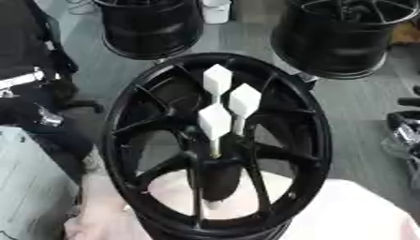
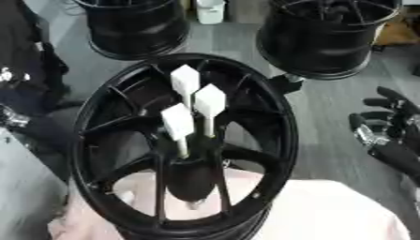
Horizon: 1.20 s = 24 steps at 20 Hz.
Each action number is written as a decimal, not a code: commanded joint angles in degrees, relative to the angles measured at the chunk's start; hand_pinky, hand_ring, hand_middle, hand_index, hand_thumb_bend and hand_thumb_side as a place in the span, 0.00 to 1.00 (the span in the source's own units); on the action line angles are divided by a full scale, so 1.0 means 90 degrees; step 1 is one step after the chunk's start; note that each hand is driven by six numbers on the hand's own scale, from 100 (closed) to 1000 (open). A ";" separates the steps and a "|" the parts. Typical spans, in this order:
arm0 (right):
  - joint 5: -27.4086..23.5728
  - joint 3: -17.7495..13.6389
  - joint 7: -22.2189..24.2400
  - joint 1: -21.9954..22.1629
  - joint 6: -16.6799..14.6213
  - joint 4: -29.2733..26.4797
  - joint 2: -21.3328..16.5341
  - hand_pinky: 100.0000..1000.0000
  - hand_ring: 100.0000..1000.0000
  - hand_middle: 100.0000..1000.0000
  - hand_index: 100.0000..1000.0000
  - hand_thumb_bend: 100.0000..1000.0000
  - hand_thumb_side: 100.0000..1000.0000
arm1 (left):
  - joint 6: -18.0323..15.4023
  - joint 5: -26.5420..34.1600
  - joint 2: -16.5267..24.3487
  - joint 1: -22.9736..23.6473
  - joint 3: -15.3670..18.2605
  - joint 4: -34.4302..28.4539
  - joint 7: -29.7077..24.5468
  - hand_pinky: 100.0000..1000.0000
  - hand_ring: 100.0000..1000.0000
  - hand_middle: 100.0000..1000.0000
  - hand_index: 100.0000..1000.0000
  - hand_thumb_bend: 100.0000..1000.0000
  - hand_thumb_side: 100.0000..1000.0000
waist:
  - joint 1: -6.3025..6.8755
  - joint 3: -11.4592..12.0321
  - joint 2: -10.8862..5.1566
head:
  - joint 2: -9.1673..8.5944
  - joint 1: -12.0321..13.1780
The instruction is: Pull the pin out of the wheel hub.
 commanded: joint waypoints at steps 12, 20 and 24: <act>-0.0138 -0.0110 -0.0124 -0.0087 -0.0013 -0.0122 0.0127 0.63 0.72 0.76 0.94 0.20 0.23 | -0.0335 0.1262 -0.1806 0.1582 0.2059 -0.2365 0.1547 0.62 0.68 0.68 0.77 0.50 0.70 | -0.0129 -0.0020 0.0092 | -0.0099 -0.0052; -0.0136 -0.0140 -0.0193 -0.0072 -0.0019 -0.0156 0.0180 0.63 0.72 0.76 0.94 0.21 0.23 | 0.0472 0.2134 -0.3098 0.2558 0.1696 -0.3715 0.2358 0.63 0.68 0.68 0.78 0.51 0.70 | -0.0090 -0.0099 0.0116 | -0.0031 -0.0042; -0.0117 -0.0170 -0.0231 -0.0064 -0.0019 -0.0164 0.0183 0.63 0.72 0.76 0.94 0.21 0.22 | 0.0921 0.2353 -0.3233 0.2602 0.1601 -0.4032 0.2350 0.62 0.66 0.67 0.78 0.53 0.68 | -0.0096 -0.0107 0.0124 | -0.0003 -0.0039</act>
